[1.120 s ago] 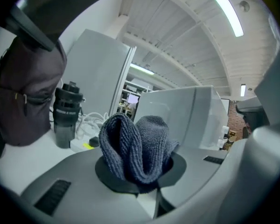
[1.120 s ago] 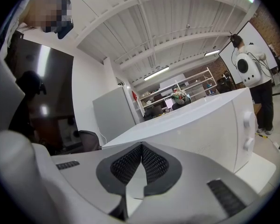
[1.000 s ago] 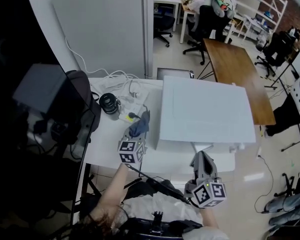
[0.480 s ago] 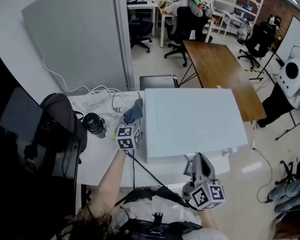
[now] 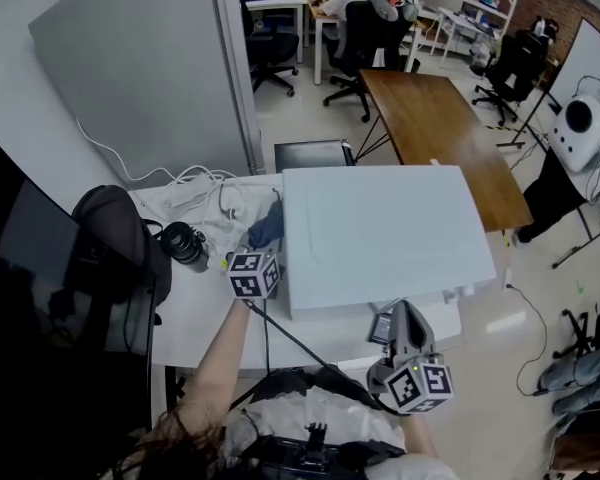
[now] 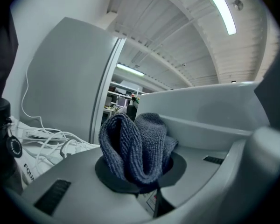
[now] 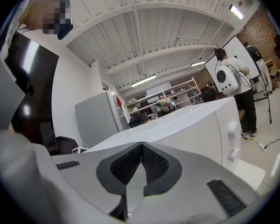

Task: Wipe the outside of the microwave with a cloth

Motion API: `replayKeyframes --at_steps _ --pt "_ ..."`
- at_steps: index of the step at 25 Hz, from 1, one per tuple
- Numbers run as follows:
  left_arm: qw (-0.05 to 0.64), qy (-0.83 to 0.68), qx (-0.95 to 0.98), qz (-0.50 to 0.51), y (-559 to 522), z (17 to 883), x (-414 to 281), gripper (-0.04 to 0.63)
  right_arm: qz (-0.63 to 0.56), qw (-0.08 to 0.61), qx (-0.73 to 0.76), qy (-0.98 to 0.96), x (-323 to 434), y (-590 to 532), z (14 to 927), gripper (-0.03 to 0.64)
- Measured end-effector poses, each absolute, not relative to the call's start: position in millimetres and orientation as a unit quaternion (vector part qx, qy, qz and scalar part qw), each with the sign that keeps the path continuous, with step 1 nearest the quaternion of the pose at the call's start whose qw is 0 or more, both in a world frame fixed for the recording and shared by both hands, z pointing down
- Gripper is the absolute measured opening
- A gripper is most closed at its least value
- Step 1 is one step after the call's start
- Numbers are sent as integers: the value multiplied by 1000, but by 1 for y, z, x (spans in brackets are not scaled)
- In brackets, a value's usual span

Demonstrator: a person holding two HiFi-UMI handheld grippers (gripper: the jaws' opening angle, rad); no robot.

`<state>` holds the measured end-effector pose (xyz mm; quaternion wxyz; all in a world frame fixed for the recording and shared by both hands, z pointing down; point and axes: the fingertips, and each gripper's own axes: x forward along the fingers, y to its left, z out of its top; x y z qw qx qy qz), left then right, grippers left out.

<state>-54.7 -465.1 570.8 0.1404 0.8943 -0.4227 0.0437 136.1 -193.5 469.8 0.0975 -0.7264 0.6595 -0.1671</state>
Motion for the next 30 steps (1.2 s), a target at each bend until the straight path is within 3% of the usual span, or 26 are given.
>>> replayKeyframes --at_steps 30 --pt "171 -407 896 35 -262 565 -88 54 -122 60 -676 725 78 -192 468 0"
